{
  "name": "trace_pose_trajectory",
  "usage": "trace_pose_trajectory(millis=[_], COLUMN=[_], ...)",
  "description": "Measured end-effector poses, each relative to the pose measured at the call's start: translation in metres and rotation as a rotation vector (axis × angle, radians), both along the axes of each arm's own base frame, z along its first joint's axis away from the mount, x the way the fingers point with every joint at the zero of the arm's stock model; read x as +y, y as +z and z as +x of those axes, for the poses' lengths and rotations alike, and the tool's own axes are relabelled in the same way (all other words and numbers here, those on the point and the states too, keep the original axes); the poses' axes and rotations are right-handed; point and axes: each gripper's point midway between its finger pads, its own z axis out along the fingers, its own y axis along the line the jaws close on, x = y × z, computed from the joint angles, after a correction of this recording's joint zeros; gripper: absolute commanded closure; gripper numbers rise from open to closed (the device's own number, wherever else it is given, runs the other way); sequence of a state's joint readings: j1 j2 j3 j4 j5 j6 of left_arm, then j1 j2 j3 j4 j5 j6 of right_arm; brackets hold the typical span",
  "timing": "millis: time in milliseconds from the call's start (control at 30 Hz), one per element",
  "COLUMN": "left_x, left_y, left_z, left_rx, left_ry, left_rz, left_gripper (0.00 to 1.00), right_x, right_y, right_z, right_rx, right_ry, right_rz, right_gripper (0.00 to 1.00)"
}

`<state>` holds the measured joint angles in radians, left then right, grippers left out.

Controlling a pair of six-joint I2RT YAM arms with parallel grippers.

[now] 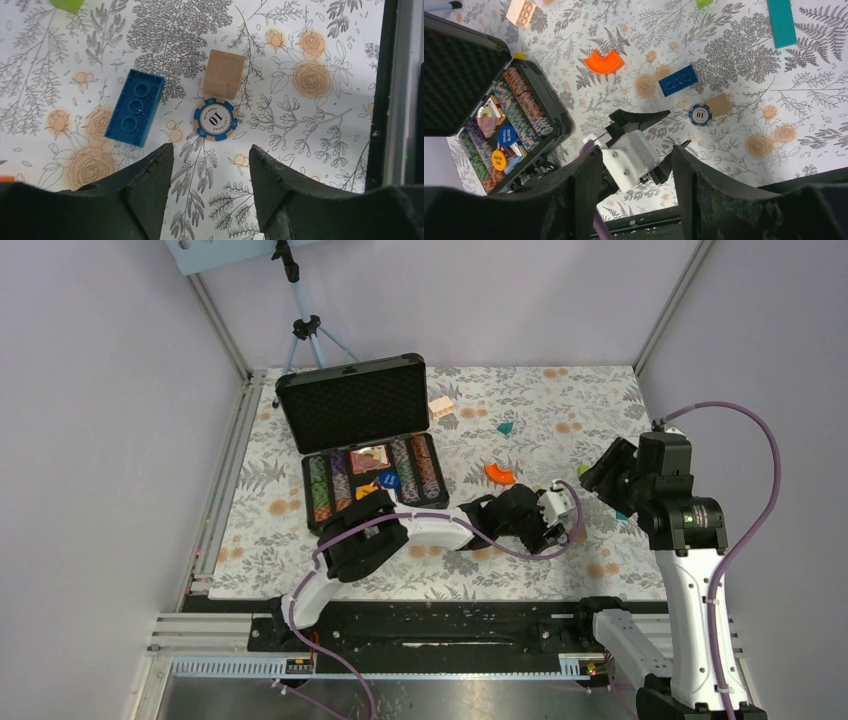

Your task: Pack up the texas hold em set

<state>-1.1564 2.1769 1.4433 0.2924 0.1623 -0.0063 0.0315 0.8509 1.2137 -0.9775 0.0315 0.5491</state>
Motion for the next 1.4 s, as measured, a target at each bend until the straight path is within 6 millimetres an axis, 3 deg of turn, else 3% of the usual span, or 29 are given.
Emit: trace_pose_trajectory(millis=[333, 733, 1100, 1400], left_x=[-0.009, -0.043, -0.060, -0.054], left_y=[-0.024, -0.001, -0.006, -0.025], left_z=[-0.006, 0.005, 0.008, 0.007], left_rx=[-0.042, -0.091, -0.085, -0.074], left_ry=[-0.102, -0.139, -0.183, -0.225], left_rz=[0.016, -0.065, -0.067, -0.005], left_gripper=[0.35, 0.38, 0.41, 0.42], right_x=[0.002, 0.003, -0.008, 0.002], right_y=[-0.015, -0.017, -0.022, -0.024], right_z=[-0.001, 0.005, 0.008, 0.007], right_rx=[0.045, 0.034, 0.031, 0.039], right_ry=[0.019, 0.031, 0.001, 0.045], right_rz=[0.000, -0.002, -0.047, -0.017], right_gripper=[0.41, 0.41, 0.41, 0.41])
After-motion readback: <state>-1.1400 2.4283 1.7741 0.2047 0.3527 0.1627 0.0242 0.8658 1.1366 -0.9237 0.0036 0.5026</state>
